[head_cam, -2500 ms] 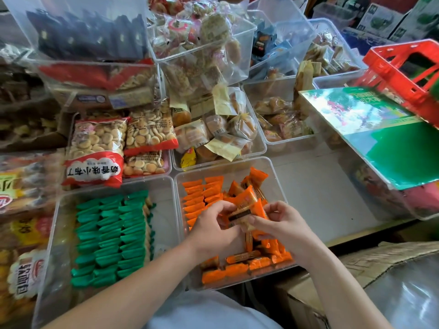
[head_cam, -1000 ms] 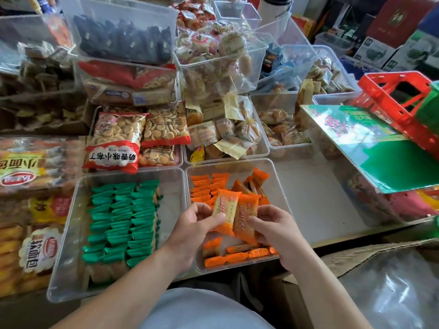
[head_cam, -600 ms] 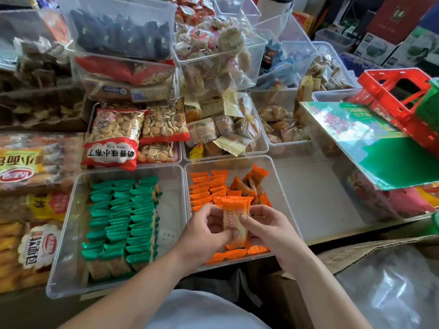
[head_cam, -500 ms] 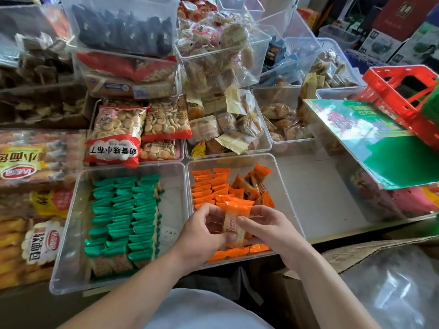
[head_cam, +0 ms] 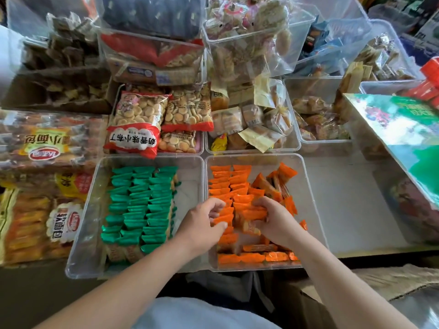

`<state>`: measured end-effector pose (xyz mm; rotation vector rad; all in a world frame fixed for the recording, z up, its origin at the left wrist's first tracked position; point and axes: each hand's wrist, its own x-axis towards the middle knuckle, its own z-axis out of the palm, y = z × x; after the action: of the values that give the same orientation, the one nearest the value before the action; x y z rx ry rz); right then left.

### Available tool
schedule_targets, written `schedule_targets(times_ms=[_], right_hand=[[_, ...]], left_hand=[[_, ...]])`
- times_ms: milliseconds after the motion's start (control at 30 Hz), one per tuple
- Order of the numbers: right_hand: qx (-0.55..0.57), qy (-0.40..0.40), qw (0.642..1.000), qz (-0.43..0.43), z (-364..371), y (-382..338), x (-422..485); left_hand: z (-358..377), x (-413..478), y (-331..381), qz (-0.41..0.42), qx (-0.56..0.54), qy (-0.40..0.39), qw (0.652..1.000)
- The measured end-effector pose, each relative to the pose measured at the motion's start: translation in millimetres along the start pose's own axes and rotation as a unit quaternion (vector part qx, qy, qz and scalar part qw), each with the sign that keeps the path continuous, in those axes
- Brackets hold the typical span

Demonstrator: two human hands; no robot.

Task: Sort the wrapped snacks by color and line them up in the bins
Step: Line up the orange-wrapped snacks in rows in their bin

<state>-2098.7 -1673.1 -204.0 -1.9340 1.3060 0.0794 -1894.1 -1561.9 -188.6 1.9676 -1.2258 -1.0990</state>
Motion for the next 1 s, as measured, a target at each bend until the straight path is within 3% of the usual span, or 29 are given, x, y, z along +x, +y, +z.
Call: schedule_targets(times_ms=[133, 300, 433, 500, 633, 767, 867, 1000], right_hand=[[0.04, -0.032, 0.998, 0.035, 30.8, 9.1, 12.6], [0.062, -0.011, 0.998, 0.021, 34.7, 7.7, 13.5], [0.045, 0.025, 0.998, 0.041, 12.9, 7.9, 5.6], [-0.021, 0.027, 0.999, 0.035, -2.6, 13.7, 1.7], [-0.109, -0.094, 0.99, 0.005, -3.4, 28.1, -6.8], [-0.11, -0.157, 0.982, 0.004, 16.7, 29.2, -1.7], [-0.121, -0.165, 0.979, -0.013, 25.5, 24.2, 8.6], [-0.15, -0.19, 0.97, -0.031, 38.0, 30.1, 17.4]], left_hand=[[2.5, -2.0, -3.6, 0.005, 0.009, 0.014, 1.0], [9.4, -10.2, -5.4, 0.029, 0.041, -0.003, 0.999], [19.8, -11.1, -8.9, 0.057, 0.115, -0.093, 0.987], [25.9, -7.5, -5.6, 0.091, 0.184, -0.15, 0.967], [33.8, 3.4, 0.4, 0.107, 0.33, -0.228, 0.91], [42.6, 6.6, 6.5, 0.139, 0.429, -0.215, 0.866], [40.5, 6.3, 3.4, 0.151, 0.419, -0.17, 0.879], [28.8, 9.0, -20.4, 0.163, 0.295, -0.161, 0.928]])
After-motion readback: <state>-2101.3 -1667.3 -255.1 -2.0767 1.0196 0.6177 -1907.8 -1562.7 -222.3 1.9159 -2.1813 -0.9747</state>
